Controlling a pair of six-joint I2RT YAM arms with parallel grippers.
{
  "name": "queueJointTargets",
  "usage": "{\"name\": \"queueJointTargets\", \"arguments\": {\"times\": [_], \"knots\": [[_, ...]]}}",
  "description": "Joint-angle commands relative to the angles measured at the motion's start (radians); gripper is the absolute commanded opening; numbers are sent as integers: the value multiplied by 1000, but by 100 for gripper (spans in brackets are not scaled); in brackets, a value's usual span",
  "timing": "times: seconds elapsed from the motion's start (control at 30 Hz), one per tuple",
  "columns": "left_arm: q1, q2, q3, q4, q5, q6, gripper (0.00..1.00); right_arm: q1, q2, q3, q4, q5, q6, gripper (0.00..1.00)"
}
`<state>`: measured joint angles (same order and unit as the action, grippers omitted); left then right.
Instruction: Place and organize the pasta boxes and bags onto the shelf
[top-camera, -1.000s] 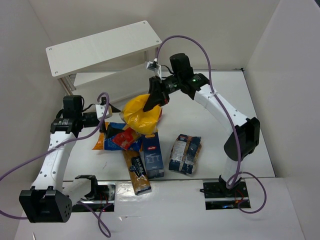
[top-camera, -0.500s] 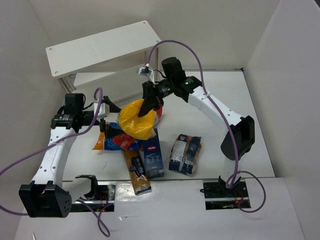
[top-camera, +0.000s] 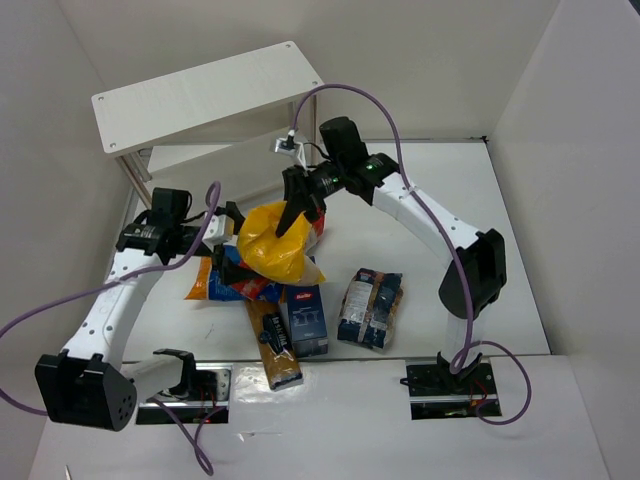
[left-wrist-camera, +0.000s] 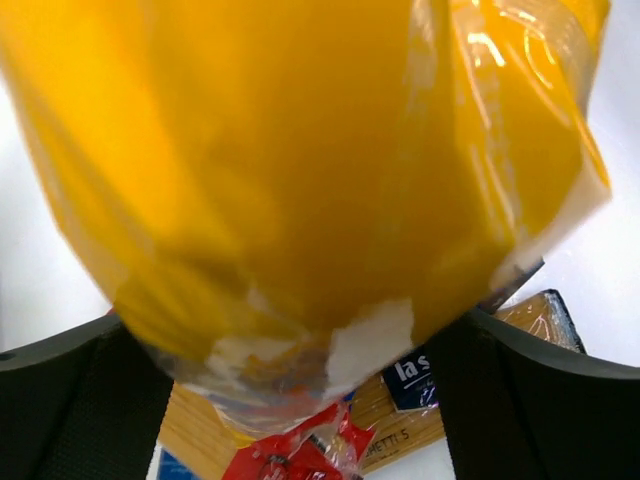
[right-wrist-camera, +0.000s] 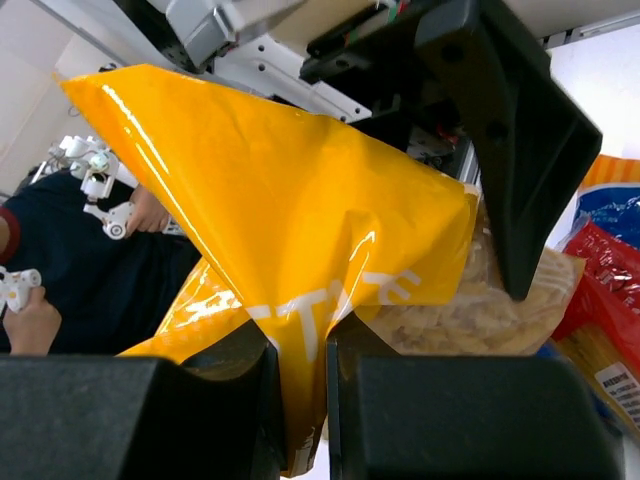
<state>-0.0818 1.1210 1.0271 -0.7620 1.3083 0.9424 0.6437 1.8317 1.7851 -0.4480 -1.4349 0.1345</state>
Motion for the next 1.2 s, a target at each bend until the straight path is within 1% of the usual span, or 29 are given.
{"name": "queueJointTargets", "arguments": {"times": [0.0,0.03,0.07,0.1,0.13,0.17,0.2,0.3,0.37,0.4,0.43,0.47,0.53,0.57,0.63,0.67,0.7,0.73,0.8,0.93,0.97,1.0,1.03,1.07,1.13,1.17], "knots": [[-55,17,-10,-33,68,73,95,8,-14,59,74,-194,1,0],[-64,29,-10,-43,68,84,91,8,-5,59,74,-194,1,0],[-64,40,16,-52,68,94,83,8,-5,68,74,-194,1,0],[-64,40,16,-39,77,64,34,8,-5,68,74,-194,1,0],[-64,40,34,-11,95,23,18,8,6,68,74,-194,1,0],[-64,40,50,-11,95,22,0,8,6,68,74,-194,1,0],[-64,40,80,9,111,-8,0,8,6,68,74,-194,1,0],[0,30,103,70,175,-83,0,8,15,50,74,-194,1,0],[28,16,103,93,175,-137,0,-1,6,36,110,-194,27,2],[42,7,103,107,175,-151,0,-25,6,25,111,-194,27,10],[74,-7,103,119,175,-184,0,-41,6,25,111,-185,39,21],[89,-7,79,159,175,-213,0,-59,-6,25,111,-174,39,41],[126,-20,70,194,164,-284,0,-114,-20,16,111,-125,39,59],[135,-20,59,213,148,-304,0,-133,-31,16,95,-107,39,71],[148,-29,59,257,125,-382,0,-183,-31,16,80,-69,39,82],[157,-29,59,257,106,-383,0,-197,-31,7,80,-68,39,91],[157,-29,59,257,97,-402,0,-208,-31,7,69,-59,39,93],[166,-29,47,300,97,-433,0,-217,-31,-4,69,-59,39,94],[166,-39,38,314,66,-490,0,-226,-20,-16,69,-45,39,99],[166,-50,28,337,-6,-550,0,-226,-9,3,-17,25,-35,99],[166,-59,28,337,-20,-574,0,-226,-9,17,-47,77,-61,99],[175,-69,28,351,-59,-596,0,-226,-9,52,-129,114,-129,99],[175,-69,40,351,-78,-596,0,-226,-9,71,-173,155,-169,99],[175,-78,41,351,-93,-626,0,-226,-23,94,-205,257,-200,99],[186,-87,41,375,-132,-648,0,-226,-41,94,-267,351,-274,99],[186,-98,41,392,-142,-693,0,-226,-54,94,-282,445,-294,99]]}}
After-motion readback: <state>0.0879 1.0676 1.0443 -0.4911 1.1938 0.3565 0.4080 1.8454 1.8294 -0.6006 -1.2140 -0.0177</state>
